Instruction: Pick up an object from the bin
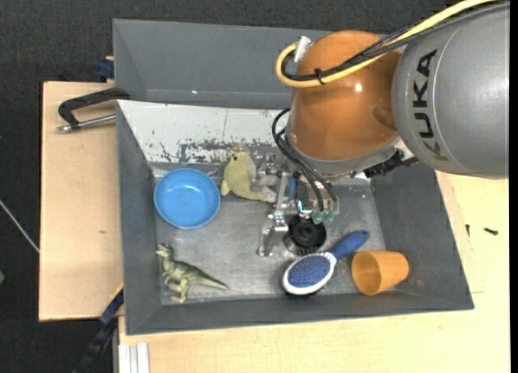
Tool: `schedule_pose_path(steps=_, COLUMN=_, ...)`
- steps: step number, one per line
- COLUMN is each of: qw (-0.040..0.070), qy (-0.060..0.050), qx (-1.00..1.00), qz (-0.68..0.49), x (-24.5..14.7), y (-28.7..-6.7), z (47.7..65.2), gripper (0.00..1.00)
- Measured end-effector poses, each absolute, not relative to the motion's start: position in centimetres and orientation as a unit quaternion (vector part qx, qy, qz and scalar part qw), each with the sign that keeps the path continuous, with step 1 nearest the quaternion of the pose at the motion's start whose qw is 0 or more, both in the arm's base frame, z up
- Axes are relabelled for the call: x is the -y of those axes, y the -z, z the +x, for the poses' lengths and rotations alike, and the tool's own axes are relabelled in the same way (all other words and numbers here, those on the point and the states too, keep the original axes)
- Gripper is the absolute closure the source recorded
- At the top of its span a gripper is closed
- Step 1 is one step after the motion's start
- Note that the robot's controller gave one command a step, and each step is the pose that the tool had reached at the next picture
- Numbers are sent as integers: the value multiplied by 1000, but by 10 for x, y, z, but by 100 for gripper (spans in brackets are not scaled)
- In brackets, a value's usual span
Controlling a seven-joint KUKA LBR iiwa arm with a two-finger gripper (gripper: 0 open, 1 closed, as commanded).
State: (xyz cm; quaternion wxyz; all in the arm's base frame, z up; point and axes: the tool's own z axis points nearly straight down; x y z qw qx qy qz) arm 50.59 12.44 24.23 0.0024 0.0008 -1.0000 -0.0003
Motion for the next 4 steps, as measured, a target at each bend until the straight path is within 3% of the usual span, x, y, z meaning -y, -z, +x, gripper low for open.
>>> schedule_pose_path(steps=1, qw=1, qy=-1, qx=993, qz=116, x=-44, y=-130, z=582, gripper=0)
schedule_pose_path(steps=2, qw=1, qy=4, qx=1000, qz=14, x=-5, y=-85, z=593, gripper=0)
schedule_pose_path(steps=3, qw=4, qy=2, qx=1000, qz=15, x=-4, y=-87, z=593, gripper=100)
schedule_pose_path(steps=4, qw=-7, qy=1, qx=1000, qz=-1, x=-4, y=-213, z=581, gripper=100)
